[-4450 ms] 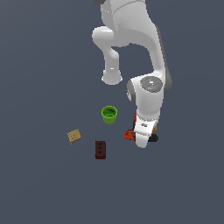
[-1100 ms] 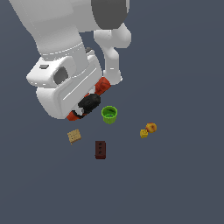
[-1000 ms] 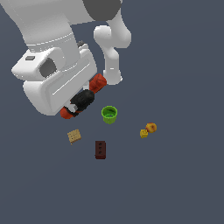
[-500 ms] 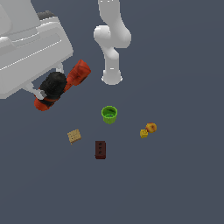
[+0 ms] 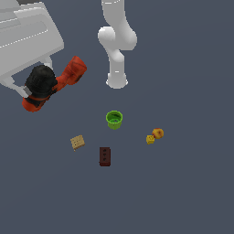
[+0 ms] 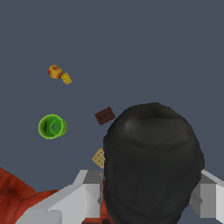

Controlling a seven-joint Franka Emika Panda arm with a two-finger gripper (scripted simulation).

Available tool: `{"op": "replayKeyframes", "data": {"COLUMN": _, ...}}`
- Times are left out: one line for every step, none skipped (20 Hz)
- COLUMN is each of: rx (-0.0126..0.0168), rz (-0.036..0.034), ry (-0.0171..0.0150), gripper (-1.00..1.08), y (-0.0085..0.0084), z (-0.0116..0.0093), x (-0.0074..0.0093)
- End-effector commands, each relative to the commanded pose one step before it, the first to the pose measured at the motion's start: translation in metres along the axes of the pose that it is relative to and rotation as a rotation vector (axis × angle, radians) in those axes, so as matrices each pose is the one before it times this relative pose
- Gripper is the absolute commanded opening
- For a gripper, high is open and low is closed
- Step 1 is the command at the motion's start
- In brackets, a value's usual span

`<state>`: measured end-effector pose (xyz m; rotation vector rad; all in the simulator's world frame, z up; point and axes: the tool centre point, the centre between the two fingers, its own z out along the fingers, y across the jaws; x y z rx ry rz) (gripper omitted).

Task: Pick up a designated object from a clutter of objects.

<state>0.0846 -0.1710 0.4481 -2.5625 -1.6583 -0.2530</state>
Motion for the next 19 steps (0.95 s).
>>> {"op": "replayKeyframes", "data": {"rx": -0.00691, "rz": -0.00218, "ry": 0.0007, "gripper": -1.0, "y": 0.00161, "z": -0.00647, "x": 0.00019}}
{"op": "replayKeyframes", "data": {"rx": 0.0, "rz": 0.0, "ry": 0.0, "gripper": -1.0, "y": 0.0003, "z": -0.00035, "x": -0.00013}}
{"op": "replayKeyframes", "data": {"rx": 0.0, "rz": 0.0, "ry": 0.0, "gripper": -1.0, "y": 0.00017, "z": -0.00018, "x": -0.00005}}
{"op": "replayKeyframes", "data": {"rx": 0.0, "rz": 0.0, "ry": 0.0, "gripper": -1.0, "y": 0.00005, "z": -0.00005, "x": -0.00001}}
{"op": "replayKeyframes", "data": {"rx": 0.00663, "rz": 0.00145, "ry": 0.00039, "gripper": -1.0, "y": -0.00054, "z": 0.0041, "x": -0.00096}}
{"op": "replayKeyframes", "data": {"rx": 0.0, "rz": 0.0, "ry": 0.0, "gripper": -1.0, "y": 0.00001, "z": -0.00027, "x": -0.00006}}
{"op": "replayKeyframes", "data": {"rx": 0.0, "rz": 0.0, "ry": 0.0, "gripper": -1.0, "y": 0.00002, "z": -0.00081, "x": -0.00019}}
{"op": "replayKeyframes", "data": {"rx": 0.0, "rz": 0.0, "ry": 0.0, "gripper": -1.0, "y": 0.00002, "z": -0.00135, "x": -0.00032}}
{"op": "replayKeyframes", "data": {"rx": 0.0, "rz": 0.0, "ry": 0.0, "gripper": -1.0, "y": 0.00002, "z": -0.00189, "x": -0.00045}}
{"op": "replayKeyframes", "data": {"rx": 0.0, "rz": 0.0, "ry": 0.0, "gripper": -1.0, "y": 0.00002, "z": -0.00243, "x": -0.00058}}
{"op": "replayKeyframes", "data": {"rx": 0.0, "rz": 0.0, "ry": 0.0, "gripper": -1.0, "y": 0.0, "z": -0.00297, "x": -0.00072}}
{"op": "replayKeyframes", "data": {"rx": 0.0, "rz": 0.0, "ry": 0.0, "gripper": -1.0, "y": -0.00003, "z": -0.00351, "x": -0.00085}}
{"op": "replayKeyframes", "data": {"rx": 0.0, "rz": 0.0, "ry": 0.0, "gripper": -1.0, "y": -0.00007, "z": -0.00351, "x": -0.00086}}
{"op": "replayKeyframes", "data": {"rx": 0.0, "rz": 0.0, "ry": 0.0, "gripper": -1.0, "y": -0.00008, "z": -0.00297, "x": -0.00073}}
{"op": "replayKeyframes", "data": {"rx": 0.0, "rz": 0.0, "ry": 0.0, "gripper": -1.0, "y": -0.00009, "z": -0.00243, "x": -0.0006}}
{"op": "replayKeyframes", "data": {"rx": 0.0, "rz": 0.0, "ry": 0.0, "gripper": -1.0, "y": -0.00008, "z": -0.00189, "x": -0.00047}}
{"op": "replayKeyframes", "data": {"rx": 0.0, "rz": 0.0, "ry": 0.0, "gripper": -1.0, "y": -0.00006, "z": -0.00135, "x": -0.00034}}
{"op": "replayKeyframes", "data": {"rx": 0.0, "rz": 0.0, "ry": 0.0, "gripper": -1.0, "y": -0.00004, "z": -0.00081, "x": -0.0002}}
{"op": "replayKeyframes", "data": {"rx": 0.0, "rz": 0.0, "ry": 0.0, "gripper": -1.0, "y": -0.00001, "z": -0.00027, "x": -0.00007}}
